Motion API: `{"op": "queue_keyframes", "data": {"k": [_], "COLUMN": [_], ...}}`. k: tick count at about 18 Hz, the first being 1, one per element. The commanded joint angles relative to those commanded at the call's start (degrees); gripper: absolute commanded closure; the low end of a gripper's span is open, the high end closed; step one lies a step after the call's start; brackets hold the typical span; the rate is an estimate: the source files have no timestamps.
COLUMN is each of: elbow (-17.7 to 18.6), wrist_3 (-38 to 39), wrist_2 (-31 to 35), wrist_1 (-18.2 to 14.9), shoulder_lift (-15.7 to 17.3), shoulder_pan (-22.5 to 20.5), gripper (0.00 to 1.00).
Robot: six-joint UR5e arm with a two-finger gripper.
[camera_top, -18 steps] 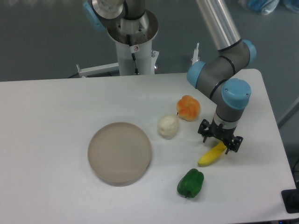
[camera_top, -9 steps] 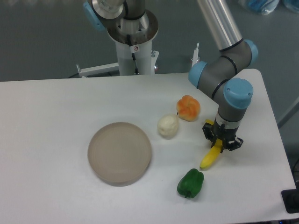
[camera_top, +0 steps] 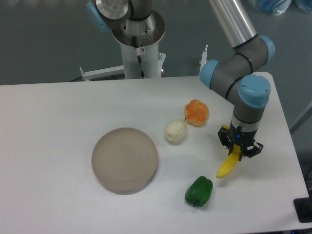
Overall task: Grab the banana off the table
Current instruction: 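Lift the held banana up off the table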
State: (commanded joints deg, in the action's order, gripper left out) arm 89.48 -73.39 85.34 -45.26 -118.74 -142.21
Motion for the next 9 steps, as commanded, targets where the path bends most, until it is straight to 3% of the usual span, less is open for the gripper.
{"op": "queue_keyframes", "data": {"k": [3,6,9], "elbow": [-1.5,-4.56,-5.72], "wrist_3": [0.0,0.09,0.09], "wrist_2": [-0.17,-0.44,-0.35], "wrist_1": [-0.52,-4.39,-4.57], "shoulder_lift": [0.88,1.32,1.06], "shoulder_pan": [0.53,2.29,2.64], "gripper": [0.92,0.92,0.92]}}
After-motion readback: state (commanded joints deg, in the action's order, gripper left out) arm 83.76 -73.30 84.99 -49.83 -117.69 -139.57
